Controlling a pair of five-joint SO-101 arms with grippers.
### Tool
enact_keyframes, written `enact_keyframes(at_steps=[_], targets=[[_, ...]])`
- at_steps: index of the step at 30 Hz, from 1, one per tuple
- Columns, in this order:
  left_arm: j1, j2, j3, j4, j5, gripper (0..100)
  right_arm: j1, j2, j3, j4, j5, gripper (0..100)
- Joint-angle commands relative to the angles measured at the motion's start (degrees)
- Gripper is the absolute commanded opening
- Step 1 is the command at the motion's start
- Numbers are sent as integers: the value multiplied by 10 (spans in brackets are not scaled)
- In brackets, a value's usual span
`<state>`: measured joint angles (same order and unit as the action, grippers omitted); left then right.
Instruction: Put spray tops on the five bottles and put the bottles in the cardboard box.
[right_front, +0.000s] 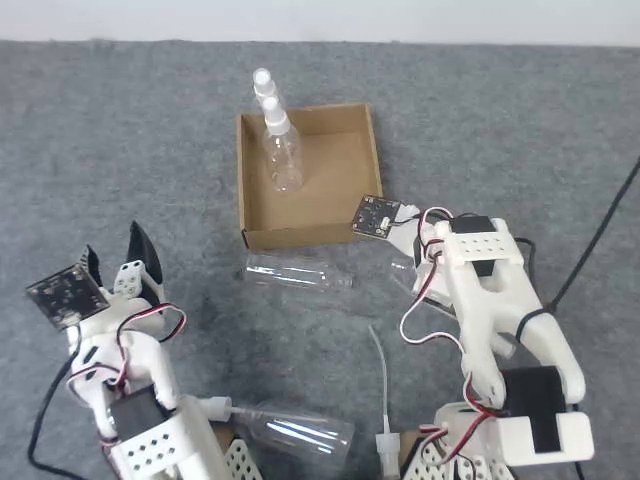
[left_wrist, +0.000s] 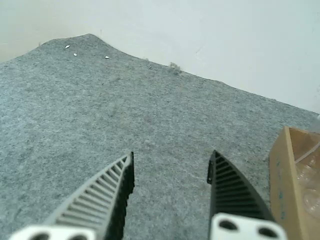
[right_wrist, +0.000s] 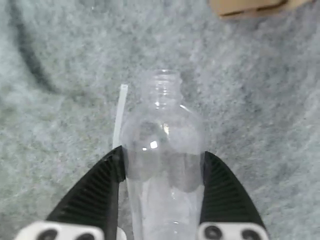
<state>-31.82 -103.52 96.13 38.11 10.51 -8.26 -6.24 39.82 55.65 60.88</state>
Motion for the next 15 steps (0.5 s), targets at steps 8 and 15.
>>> enact_keyframes(at_steps=[8, 15], targets=[[1, -12, -5, -18, -6, 228, -2, -10, -163, 139, -118, 64], [2, -12, -5, -18, -6, 228, -6, -10, -238, 189, -241, 62]])
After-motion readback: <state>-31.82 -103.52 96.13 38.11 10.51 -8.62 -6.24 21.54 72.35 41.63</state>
